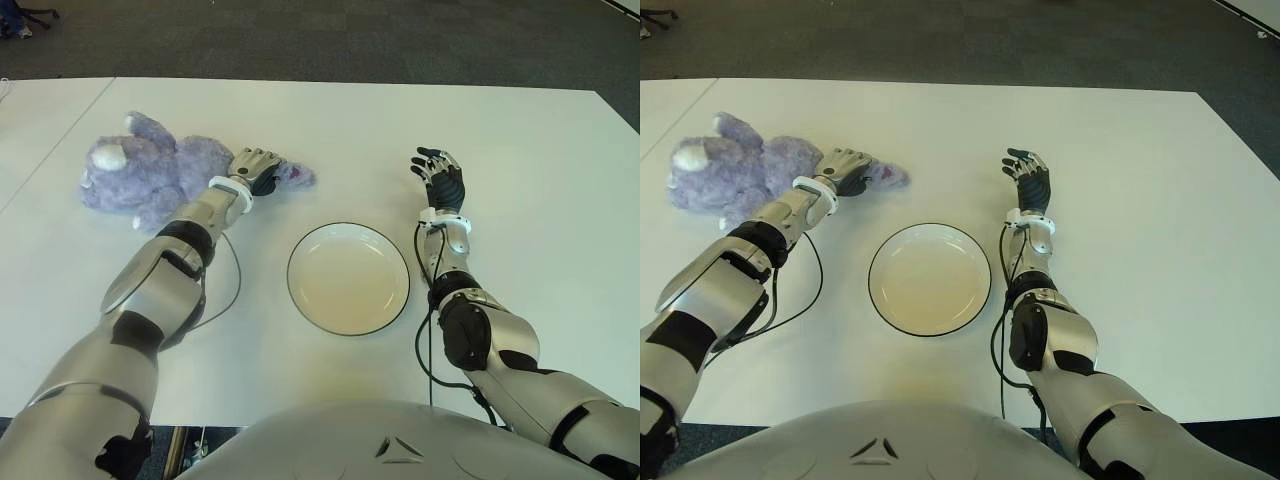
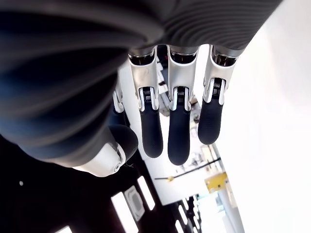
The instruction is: Put the doll into the plate.
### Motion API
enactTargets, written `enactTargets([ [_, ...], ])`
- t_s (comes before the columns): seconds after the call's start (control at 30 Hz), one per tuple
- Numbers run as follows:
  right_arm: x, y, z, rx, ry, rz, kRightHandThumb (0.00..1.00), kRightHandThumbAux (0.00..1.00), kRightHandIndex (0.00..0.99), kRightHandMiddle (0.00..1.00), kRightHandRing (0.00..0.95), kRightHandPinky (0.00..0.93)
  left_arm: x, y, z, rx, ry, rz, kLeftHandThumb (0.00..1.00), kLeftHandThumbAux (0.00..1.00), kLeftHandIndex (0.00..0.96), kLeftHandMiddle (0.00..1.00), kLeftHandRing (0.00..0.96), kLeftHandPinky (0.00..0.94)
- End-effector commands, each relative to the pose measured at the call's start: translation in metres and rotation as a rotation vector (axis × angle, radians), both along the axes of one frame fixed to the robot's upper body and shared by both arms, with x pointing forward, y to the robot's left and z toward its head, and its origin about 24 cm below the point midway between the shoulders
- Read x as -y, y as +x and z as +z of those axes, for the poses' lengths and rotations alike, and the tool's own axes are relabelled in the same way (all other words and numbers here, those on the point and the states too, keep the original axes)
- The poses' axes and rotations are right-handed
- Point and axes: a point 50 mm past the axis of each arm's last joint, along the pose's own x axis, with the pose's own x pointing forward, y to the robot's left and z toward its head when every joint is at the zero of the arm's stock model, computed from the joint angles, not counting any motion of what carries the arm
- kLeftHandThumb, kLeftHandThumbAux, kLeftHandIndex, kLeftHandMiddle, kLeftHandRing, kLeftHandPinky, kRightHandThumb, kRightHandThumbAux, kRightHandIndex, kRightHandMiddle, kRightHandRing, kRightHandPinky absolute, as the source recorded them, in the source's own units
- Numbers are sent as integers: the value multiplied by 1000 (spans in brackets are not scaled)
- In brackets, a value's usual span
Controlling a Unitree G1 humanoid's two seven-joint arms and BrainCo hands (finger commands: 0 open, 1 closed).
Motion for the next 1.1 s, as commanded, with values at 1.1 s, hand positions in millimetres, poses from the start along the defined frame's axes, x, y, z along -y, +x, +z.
enactTargets([
  [1.1, -12, -98, -110, -484, 172, -50, 733, 730, 419, 338, 399, 340, -7, -11, -9, 85, -98, 28, 731, 698, 441, 823, 810, 819],
])
